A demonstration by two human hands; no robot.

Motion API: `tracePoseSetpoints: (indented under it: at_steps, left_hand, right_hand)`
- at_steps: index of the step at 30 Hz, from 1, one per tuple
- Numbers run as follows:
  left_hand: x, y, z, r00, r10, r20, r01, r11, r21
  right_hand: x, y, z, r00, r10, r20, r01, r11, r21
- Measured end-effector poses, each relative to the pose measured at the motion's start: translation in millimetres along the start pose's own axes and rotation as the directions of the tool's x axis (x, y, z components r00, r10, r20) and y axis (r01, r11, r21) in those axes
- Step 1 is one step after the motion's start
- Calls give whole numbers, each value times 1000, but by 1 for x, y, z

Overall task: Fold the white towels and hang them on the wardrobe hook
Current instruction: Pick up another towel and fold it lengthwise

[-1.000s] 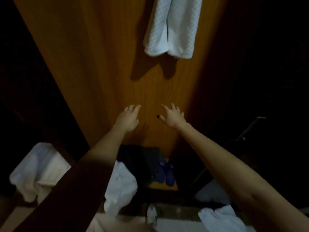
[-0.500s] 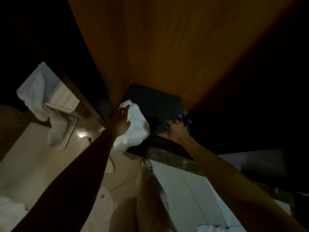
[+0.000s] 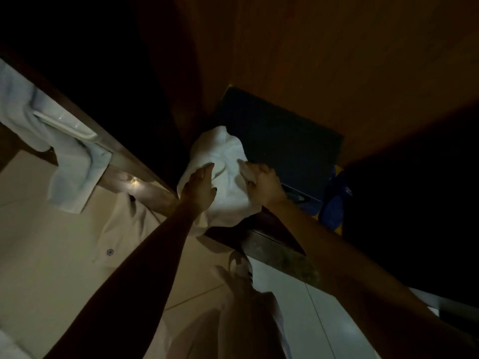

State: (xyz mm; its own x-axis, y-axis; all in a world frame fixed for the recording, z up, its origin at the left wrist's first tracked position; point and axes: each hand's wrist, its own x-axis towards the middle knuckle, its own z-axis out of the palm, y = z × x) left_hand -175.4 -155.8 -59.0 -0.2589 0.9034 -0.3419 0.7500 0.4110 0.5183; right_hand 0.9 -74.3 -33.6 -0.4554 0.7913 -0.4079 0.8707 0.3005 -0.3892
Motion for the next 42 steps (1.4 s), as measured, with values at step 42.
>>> tracePoseSetpoints:
  at_steps: [42]
  left_hand:
    - [-330,257,-353,933,357,36,-269,762,-590]
  right_hand:
    - [-434,-172,-269,979,41,-200,79,828,556]
